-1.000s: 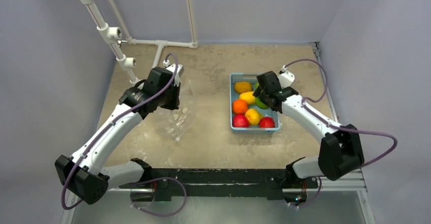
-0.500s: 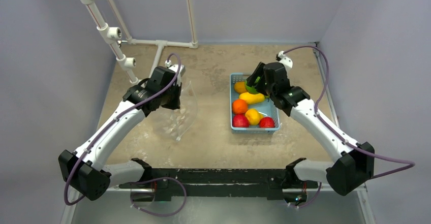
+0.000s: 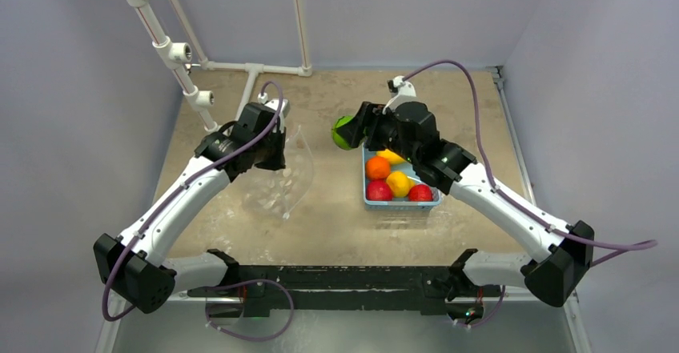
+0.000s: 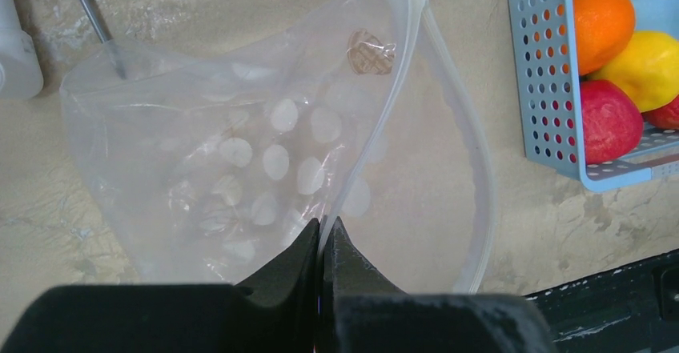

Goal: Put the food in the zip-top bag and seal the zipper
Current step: Place the fake fruit in the zipper food storage bag.

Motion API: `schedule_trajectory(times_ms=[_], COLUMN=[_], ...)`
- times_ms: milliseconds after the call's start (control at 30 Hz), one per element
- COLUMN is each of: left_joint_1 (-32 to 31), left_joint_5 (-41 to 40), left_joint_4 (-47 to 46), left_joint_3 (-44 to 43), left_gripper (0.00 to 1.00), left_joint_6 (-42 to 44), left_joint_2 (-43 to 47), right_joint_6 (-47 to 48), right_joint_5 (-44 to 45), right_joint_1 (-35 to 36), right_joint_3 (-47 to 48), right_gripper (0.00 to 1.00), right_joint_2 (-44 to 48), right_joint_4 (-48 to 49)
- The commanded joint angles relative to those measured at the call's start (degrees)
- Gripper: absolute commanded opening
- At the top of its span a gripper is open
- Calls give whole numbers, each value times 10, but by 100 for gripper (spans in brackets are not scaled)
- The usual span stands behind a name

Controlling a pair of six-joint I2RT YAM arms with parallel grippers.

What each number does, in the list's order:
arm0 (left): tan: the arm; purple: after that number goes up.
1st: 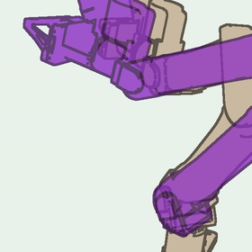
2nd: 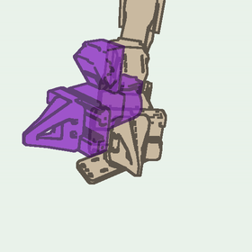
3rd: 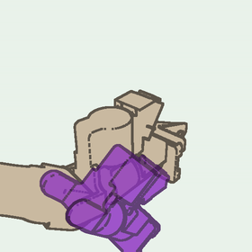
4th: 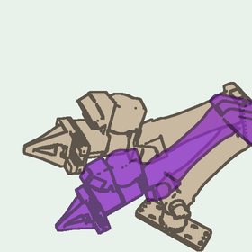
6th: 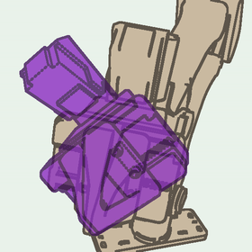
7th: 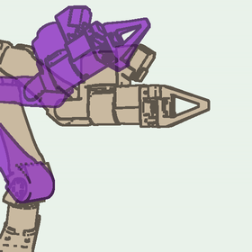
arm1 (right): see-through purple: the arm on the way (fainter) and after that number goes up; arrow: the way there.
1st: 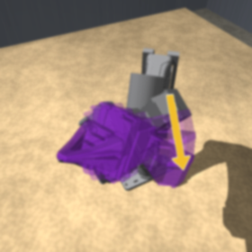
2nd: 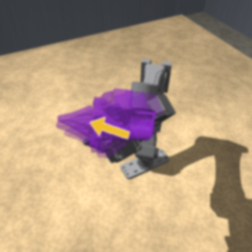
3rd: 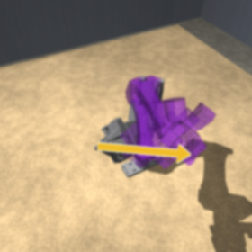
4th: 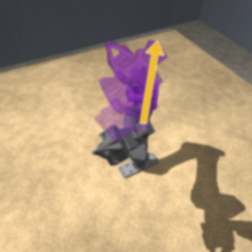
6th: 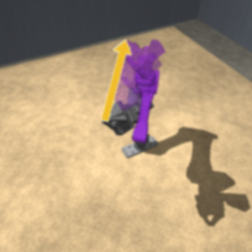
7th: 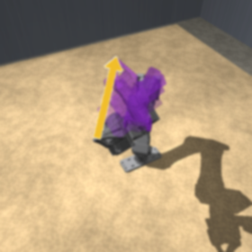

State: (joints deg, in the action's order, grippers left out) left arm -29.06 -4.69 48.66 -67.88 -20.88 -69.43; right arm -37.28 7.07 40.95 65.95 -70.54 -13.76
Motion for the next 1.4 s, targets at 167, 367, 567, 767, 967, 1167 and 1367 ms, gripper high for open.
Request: schedule_trajectory(times_ms=[167, 367, 567, 767, 967, 1167, 1367], left_joint_1=[-3, -3, -3, -3, -3, -3, -3], left_joint_5=[-1, 5, 13, 23, 28, 31, 29], left_joint_4=[-17, -19, -18, -12, -3, 1, 1], left_joint_3=[-31, -31, -35, -49, -61, -64, -60], left_gripper=[0, 0, 0, 0, 0, 0, 0], left_joint_6=[-29, -40, -48, -49, -47, -47, -48], left_joint_2=[-4, -5, -1, 3, 6, 13, 15], right_joint_6=[53, 62, 65, 59, 39, 28, 22], right_joint_5=[-112, -110, -76, -39, 12, 33, 50], right_joint_1=[61, 106, 131, 144, 152, 157, 159], right_joint_3=[18, 34, 33, 36, 45, 53, 58], right_gripper=[0, 0, 0, 0, 18, 63, 91], right_joint_2=[-16, -48, -87, -123, -154, -164, -147], right_joint_4=[125, 135, 134, 127, 106, 97, 92])
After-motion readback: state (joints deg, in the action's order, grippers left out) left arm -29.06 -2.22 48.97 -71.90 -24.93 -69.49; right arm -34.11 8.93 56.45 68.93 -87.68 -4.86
